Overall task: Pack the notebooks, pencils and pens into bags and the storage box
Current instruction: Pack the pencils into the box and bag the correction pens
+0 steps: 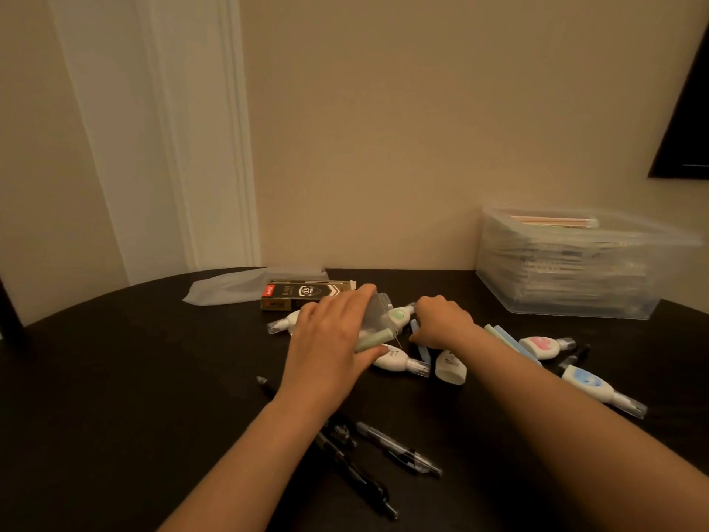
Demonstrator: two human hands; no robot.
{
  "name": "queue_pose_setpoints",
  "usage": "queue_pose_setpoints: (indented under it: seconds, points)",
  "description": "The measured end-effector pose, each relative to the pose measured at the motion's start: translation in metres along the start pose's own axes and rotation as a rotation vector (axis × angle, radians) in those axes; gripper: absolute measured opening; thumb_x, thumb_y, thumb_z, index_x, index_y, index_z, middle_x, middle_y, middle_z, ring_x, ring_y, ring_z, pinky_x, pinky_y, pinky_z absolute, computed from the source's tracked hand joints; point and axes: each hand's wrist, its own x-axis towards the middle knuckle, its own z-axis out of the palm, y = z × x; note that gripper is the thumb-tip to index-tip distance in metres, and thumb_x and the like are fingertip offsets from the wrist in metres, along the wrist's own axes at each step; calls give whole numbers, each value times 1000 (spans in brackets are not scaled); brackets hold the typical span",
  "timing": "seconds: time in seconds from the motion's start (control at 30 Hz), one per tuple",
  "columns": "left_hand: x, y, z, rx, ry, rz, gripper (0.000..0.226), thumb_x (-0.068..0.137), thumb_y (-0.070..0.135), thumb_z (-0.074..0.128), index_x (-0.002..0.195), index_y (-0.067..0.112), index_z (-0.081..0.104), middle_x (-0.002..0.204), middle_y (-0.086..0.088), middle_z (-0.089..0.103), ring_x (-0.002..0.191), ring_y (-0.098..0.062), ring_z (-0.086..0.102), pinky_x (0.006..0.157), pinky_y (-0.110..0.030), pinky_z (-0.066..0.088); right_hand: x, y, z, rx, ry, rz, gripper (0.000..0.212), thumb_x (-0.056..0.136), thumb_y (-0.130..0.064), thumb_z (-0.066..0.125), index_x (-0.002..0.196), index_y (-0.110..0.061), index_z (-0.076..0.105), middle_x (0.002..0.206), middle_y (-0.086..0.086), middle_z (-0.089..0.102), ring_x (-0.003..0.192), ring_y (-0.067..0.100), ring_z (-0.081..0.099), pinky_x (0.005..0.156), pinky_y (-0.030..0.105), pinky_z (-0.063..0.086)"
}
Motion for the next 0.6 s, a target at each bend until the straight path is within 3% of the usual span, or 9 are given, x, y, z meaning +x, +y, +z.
queue_pose_setpoints:
  seconds: [0.1,0.2,0.3,0.37,0.6]
  points:
    - [-1,1,4,19,-25,24,77,82,48,63,146,28,24,139,10,42,127,-9,37,105,-26,23,8,2,2,88,-37,26,40,86,-16,65,123,-11,49,108,9,56,104,26,57,92,42,51]
    - [0,1,4,19,-25,24,77,84,49,60,147,29,20,141,12,39,129,-7,34,105,-23,21,9,12,-2,323,79,15,46,92,-19,56,135,-13,40,122,12,55,104,25,58,90,39,52]
    - [0,1,3,10,-42,9,78,84,51,58,147,30,16,143,13,35,131,-6,31,106,-22,19,-6,20,-8,697,144,-54,58,94,-10,52,146,-18,28,102,9,63,85,17,63,73,29,53]
    - [-1,2,3,12,-50,10,77,84,52,58,147,30,17,143,13,36,130,-6,32,105,-21,19,-24,22,-13,858,175,-130,57,94,-7,51,145,-20,30,87,6,63,72,12,62,62,22,50]
    - [1,4,3,-79,-49,-47,79,81,51,62,146,35,19,143,17,35,129,-2,31,105,-19,20,-71,16,-5,1612,603,-178,32,93,-5,54,114,-28,48,73,0,66,62,5,63,61,18,52]
